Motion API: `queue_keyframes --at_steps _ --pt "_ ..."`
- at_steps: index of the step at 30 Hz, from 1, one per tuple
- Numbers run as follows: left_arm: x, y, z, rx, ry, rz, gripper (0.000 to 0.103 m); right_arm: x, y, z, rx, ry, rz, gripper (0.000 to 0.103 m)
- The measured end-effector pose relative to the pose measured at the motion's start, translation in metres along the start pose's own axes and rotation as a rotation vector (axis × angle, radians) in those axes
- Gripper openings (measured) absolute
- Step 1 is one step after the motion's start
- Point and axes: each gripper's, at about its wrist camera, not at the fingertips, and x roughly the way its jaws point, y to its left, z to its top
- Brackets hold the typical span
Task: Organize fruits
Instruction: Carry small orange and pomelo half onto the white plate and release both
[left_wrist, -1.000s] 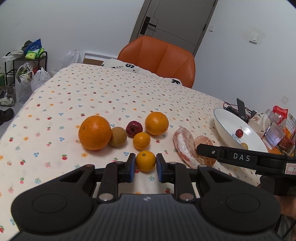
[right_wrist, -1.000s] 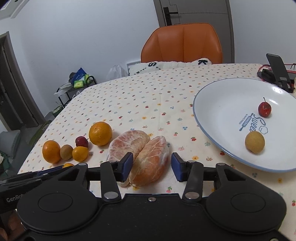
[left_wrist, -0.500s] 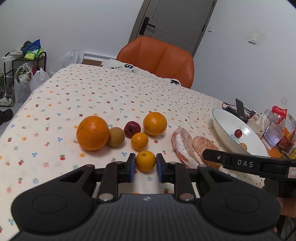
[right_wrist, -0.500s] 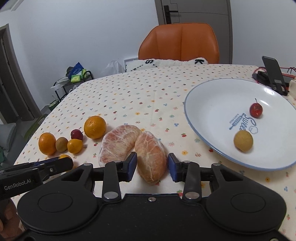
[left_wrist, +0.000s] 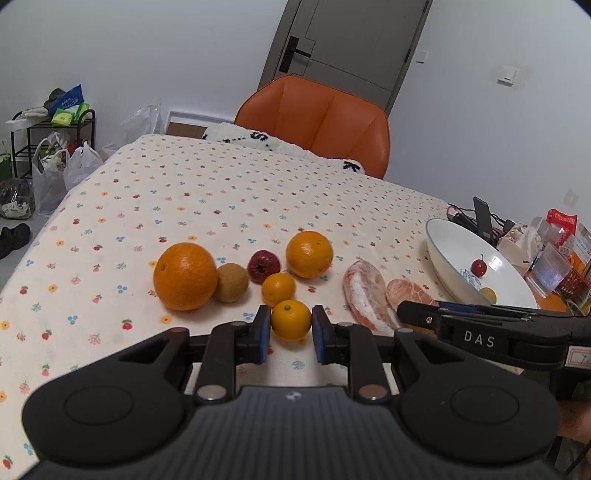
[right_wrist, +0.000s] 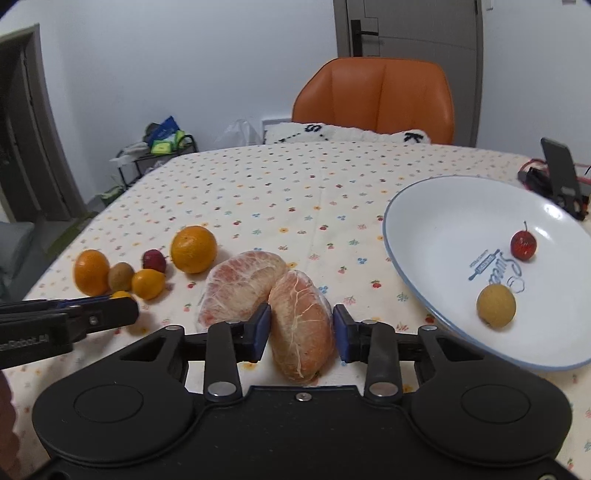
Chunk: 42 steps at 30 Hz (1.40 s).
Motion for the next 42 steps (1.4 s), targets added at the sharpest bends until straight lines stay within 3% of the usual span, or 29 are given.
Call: queue_keyframes --at_steps 27,42 --pt "-0.012 -0.057 0.009 0.081 -0.047 -0.042 0.022 -0.064 -0.035 -0.008 0.078 -0.12 0.039 0.033" --pt "-0.002 -0.094 0.015 0.123 -0.06 -0.096 0.022 -0.088 -0.074 -0.012 0.137 -0.167 -0.019 0.033"
